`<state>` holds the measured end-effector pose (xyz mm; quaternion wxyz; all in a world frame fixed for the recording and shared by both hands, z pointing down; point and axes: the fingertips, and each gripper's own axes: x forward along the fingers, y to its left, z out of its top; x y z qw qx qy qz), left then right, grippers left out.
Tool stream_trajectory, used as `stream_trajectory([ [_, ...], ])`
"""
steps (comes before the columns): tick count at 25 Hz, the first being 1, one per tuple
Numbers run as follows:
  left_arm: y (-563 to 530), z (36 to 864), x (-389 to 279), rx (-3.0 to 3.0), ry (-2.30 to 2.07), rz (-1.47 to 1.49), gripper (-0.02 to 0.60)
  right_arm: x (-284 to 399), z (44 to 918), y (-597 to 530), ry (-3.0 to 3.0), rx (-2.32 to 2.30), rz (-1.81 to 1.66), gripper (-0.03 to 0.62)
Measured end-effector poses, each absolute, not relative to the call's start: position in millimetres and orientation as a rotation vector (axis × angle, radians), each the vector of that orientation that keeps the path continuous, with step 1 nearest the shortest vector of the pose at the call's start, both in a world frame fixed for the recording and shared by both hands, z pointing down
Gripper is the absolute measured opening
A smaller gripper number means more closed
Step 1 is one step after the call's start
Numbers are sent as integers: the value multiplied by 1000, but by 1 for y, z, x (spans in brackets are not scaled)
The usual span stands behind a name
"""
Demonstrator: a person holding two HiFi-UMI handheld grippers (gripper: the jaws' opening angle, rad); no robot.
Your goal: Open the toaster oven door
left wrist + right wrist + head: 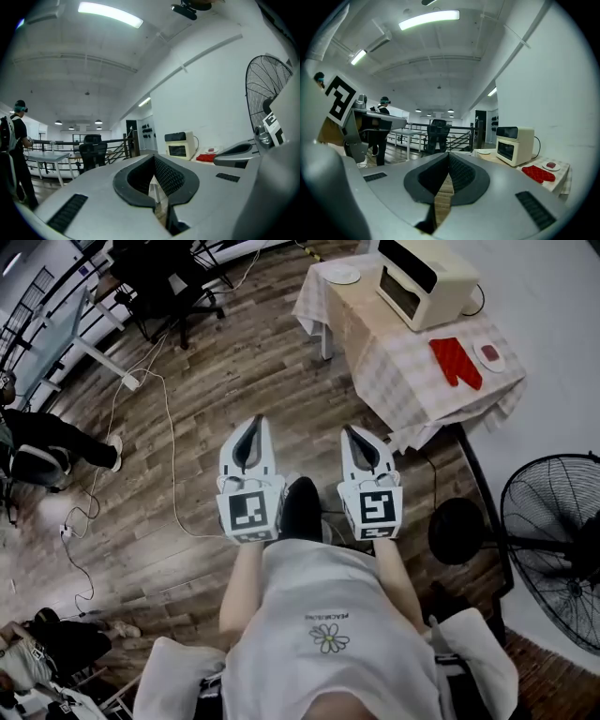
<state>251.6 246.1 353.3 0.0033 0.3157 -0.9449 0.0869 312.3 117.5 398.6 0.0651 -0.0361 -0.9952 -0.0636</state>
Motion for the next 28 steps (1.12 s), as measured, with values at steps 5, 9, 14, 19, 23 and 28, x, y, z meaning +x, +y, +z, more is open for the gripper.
stream_trajectory([
  [5,231,348,231,1029,-2987,257,17,299,397,102,-3017,-80,-251,9],
  [9,219,354,208,1065,-2989,209,17,277,394,91,-3033,-70,-288,9],
  [14,204,361,166,1115,-2982,180,17,239,390,77,-3042,-11,-290,9],
  [19,189,367,108,1151,-2957,138,17,186,400,69,-3010,3,-294,9],
  [23,174,371,48,1189,-2929,136,17,128,399,62,-3007,20,-275,9],
  [28,153,362,-41,1232,-2919,127,17,42,391,46,-2994,66,-265,9],
])
